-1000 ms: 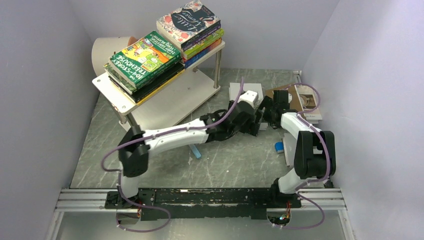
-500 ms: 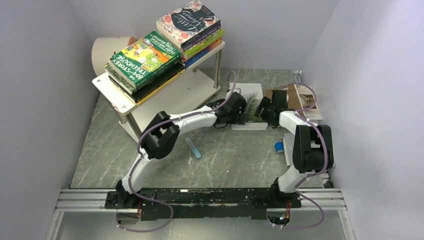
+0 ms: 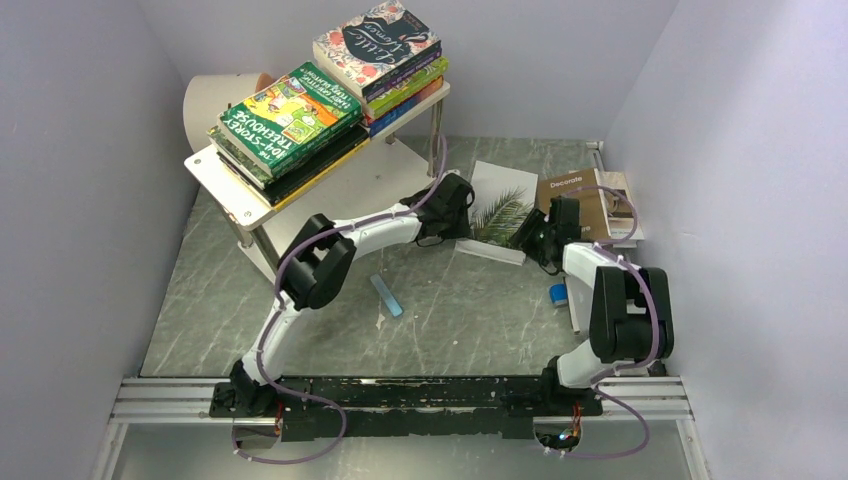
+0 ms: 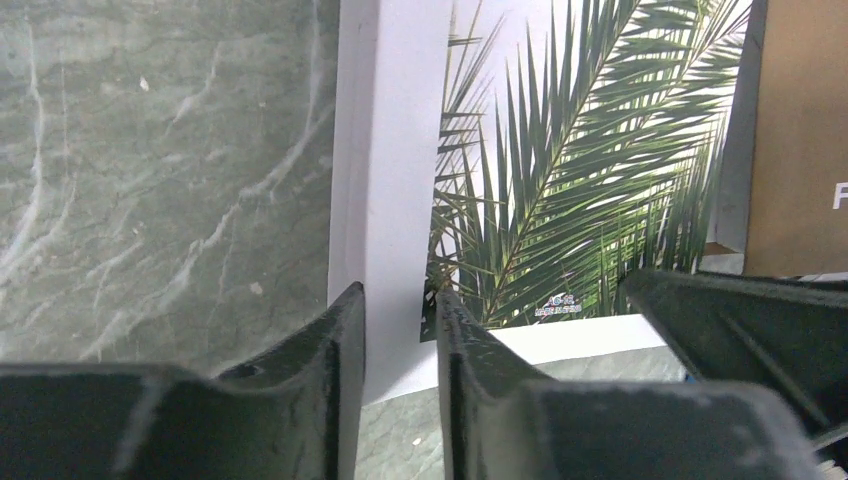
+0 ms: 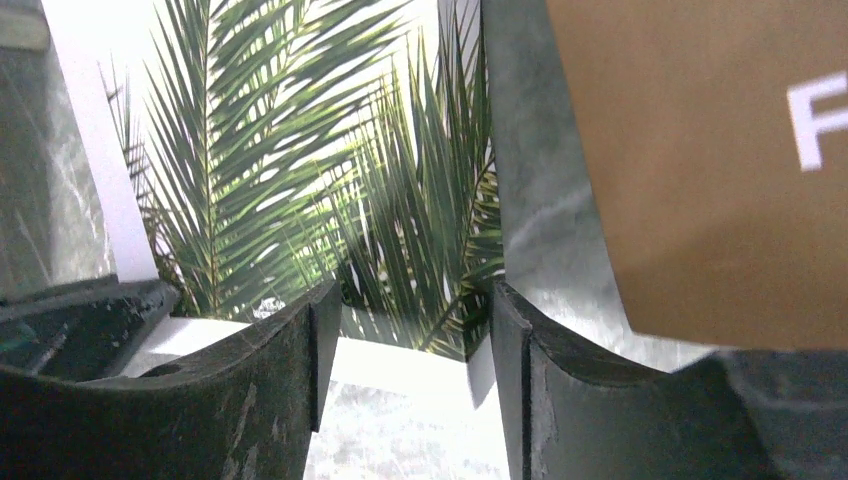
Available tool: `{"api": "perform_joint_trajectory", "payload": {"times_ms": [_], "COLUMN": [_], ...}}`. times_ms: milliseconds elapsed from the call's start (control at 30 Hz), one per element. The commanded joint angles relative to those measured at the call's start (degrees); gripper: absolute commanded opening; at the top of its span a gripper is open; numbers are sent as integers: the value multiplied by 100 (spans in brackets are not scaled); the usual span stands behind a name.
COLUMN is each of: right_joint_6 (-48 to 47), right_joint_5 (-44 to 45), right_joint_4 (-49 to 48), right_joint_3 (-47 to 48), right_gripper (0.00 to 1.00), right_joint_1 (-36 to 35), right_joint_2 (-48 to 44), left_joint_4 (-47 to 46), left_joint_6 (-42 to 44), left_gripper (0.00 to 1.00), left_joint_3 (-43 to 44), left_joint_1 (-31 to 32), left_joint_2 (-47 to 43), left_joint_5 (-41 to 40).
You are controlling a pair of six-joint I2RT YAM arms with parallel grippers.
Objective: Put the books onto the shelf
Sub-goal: Pick up the book from the center of the board.
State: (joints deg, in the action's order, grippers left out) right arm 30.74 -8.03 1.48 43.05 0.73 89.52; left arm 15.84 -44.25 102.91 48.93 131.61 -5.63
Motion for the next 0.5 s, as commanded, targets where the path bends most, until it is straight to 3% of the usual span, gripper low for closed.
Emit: {"api": "perform_joint_trajectory", "payload": {"times_ms": [0, 200, 467], "right_joint_6": [320, 516, 810], "right_joint_5": [-500, -249, -156], "right_joint_4": [263, 246, 416], "right_joint_3": [-519, -961, -1100], "right_gripper": [57, 58, 72], "right_joint_1": [-94, -92, -98], "right_joint_2": [-404, -1048, -1467], "left_joint_4": [-404, -454, -301], "left_joint_6": [-97, -38, 53], "left_gripper": [27, 5, 5], "left_joint_3": [-269, -705, -1254], "left_joint_1": [138, 150, 228], "left_joint_2": [-377, -883, -1687], "left_joint_5": [507, 510, 504]}}
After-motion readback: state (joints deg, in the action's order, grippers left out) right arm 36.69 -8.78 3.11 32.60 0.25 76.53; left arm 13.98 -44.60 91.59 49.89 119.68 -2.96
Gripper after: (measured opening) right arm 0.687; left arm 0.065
